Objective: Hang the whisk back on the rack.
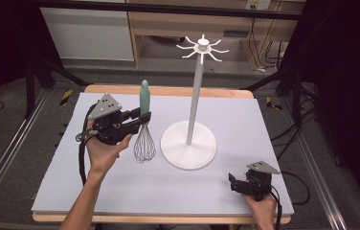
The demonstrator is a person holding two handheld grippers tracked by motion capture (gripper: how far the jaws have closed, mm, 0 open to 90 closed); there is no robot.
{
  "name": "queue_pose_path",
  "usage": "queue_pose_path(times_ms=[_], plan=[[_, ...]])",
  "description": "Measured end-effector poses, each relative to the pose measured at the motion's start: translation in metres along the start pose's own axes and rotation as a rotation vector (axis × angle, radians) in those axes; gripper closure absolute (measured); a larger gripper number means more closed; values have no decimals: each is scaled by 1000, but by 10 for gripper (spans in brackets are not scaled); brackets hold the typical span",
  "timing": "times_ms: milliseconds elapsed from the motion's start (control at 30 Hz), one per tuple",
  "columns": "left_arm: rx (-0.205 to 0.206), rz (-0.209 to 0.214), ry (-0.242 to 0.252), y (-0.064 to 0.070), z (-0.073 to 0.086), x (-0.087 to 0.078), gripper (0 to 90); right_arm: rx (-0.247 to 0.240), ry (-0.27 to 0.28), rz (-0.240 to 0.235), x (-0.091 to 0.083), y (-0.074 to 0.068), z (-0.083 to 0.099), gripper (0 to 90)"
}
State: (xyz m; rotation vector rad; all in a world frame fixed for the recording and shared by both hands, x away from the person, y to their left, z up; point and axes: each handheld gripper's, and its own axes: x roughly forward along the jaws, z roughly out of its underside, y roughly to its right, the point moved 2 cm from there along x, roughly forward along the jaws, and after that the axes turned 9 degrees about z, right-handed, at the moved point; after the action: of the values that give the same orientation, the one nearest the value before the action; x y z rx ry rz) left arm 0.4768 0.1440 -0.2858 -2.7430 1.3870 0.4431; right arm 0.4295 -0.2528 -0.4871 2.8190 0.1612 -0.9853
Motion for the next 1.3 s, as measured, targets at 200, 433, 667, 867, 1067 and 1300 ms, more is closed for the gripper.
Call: queue_pose_path(times_ms=[200,433,667,867,1067,1300], plan=[[4,11,11,1,-8,5,690,6,-1,2,-1,0,0,95],[8,23,17,3,-16,7,689,9,-2,3,-1,1,-1,95],[25,27,25,8,-33,11,689,12,-2,6,-1,0,-1,95],[36,30,25,11,-44,15,689,11,-2,6,-1,0,-1,95],[45,37,22,14,-51,20,690,8,-1,7,0,1,-1,95],[51,42,19,17,-57,27,689,7,0,7,0,1,-1,95]])
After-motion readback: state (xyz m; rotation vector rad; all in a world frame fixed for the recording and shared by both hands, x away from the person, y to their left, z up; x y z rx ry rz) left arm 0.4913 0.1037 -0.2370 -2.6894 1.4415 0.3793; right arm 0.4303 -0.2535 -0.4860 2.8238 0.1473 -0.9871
